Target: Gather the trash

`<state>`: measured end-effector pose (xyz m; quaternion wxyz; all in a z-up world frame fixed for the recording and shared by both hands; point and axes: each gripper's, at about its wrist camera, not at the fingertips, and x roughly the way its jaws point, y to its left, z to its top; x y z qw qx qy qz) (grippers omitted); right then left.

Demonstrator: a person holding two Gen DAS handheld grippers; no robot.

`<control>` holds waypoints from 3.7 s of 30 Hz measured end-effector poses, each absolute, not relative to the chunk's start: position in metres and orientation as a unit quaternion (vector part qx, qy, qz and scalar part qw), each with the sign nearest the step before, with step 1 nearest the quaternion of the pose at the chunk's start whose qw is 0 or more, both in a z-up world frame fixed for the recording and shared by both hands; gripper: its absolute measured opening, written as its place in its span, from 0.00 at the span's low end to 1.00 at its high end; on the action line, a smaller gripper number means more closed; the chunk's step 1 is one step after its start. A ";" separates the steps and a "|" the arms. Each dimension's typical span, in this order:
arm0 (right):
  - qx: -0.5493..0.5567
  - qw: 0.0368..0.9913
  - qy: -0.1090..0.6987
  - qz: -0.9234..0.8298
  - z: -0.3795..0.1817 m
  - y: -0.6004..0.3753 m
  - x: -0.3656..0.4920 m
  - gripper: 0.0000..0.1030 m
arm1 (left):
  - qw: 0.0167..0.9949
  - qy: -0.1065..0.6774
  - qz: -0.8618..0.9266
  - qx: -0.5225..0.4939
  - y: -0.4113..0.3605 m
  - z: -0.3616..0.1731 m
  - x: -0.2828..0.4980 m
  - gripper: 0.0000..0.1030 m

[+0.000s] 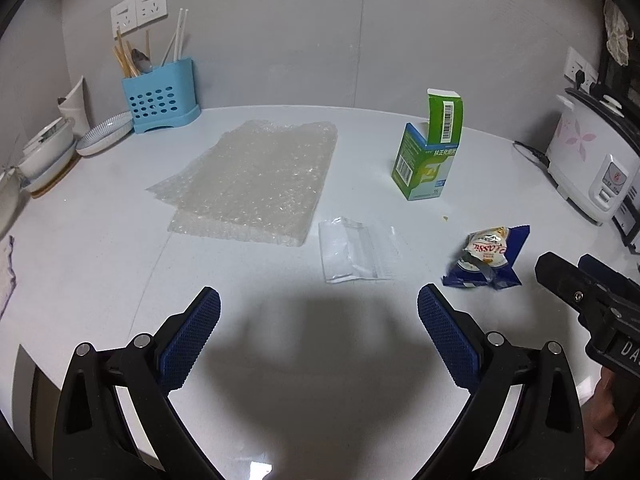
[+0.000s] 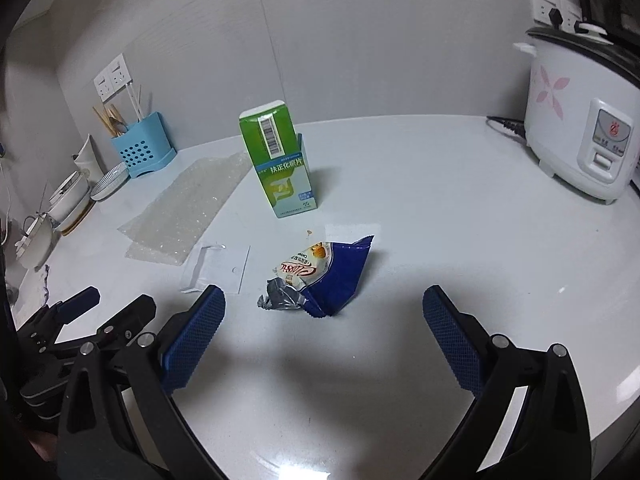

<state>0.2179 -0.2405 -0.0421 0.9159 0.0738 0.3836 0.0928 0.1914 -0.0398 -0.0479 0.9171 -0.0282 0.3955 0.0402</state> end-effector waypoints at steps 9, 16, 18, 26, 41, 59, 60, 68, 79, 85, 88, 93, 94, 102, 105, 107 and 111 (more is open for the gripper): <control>0.100 0.897 0.426 0.067 -0.064 -0.236 0.267 0.88 | 0.908 0.417 0.038 -0.020 -0.038 -0.073 0.242 0.94; 0.110 0.883 0.453 0.046 -0.079 -0.232 0.290 0.75 | 0.899 0.435 0.037 -0.025 -0.042 -0.085 0.270 0.93; 0.119 0.877 0.463 0.048 -0.083 -0.233 0.293 0.70 | 0.896 0.441 0.035 -0.022 -0.046 -0.088 0.275 0.92; 0.136 0.868 0.473 0.060 -0.091 -0.238 0.293 0.45 | 0.887 0.460 0.039 -0.027 -0.053 -0.090 0.279 0.56; 0.117 0.876 0.465 0.060 -0.088 -0.239 0.284 0.22 | 0.889 0.457 0.018 -0.025 -0.054 -0.082 0.272 0.07; 0.114 0.882 0.453 0.062 -0.074 -0.238 0.255 0.21 | 0.900 0.435 0.001 -0.030 -0.043 -0.054 0.232 0.07; 0.114 0.882 0.452 0.062 -0.074 -0.239 0.253 0.21 | 0.901 0.434 0.001 -0.031 -0.042 -0.053 0.230 0.07; 0.118 0.887 0.443 0.055 -0.060 -0.244 0.231 0.21 | 0.904 0.425 -0.002 -0.036 -0.041 -0.044 0.207 0.07; 0.111 0.898 0.422 0.053 -0.032 -0.248 0.194 0.18 | 0.912 0.407 -0.008 -0.044 -0.042 -0.021 0.171 0.06; 0.106 0.904 0.410 0.055 -0.018 -0.252 0.169 0.18 | 0.914 0.402 -0.015 -0.050 -0.044 -0.012 0.147 0.06; 0.100 0.909 0.401 0.057 -0.011 -0.252 0.154 0.17 | 0.917 0.396 -0.018 -0.052 -0.045 -0.007 0.133 0.06; 0.094 0.915 0.388 0.055 -0.002 -0.256 0.128 0.17 | 0.921 0.386 -0.025 -0.055 -0.047 0.000 0.106 0.06; 0.091 0.917 0.385 0.055 -0.001 -0.256 0.122 0.17 | 0.921 0.385 -0.027 -0.057 -0.047 0.001 0.101 0.06; 0.079 0.922 0.376 0.057 0.001 -0.253 0.086 0.17 | 0.924 0.375 -0.037 -0.069 -0.047 0.008 0.063 0.06; 0.064 0.927 0.367 0.055 0.002 -0.250 0.069 0.17 | 0.924 0.371 -0.047 -0.079 -0.046 0.012 0.046 0.06; 0.055 0.929 0.361 0.056 0.003 -0.247 0.060 0.17 | 0.925 0.368 -0.051 -0.082 -0.046 0.012 0.037 0.06; 0.043 0.934 0.348 0.066 0.005 -0.242 0.037 0.17 | 0.928 0.359 -0.060 -0.081 -0.047 0.016 0.016 0.06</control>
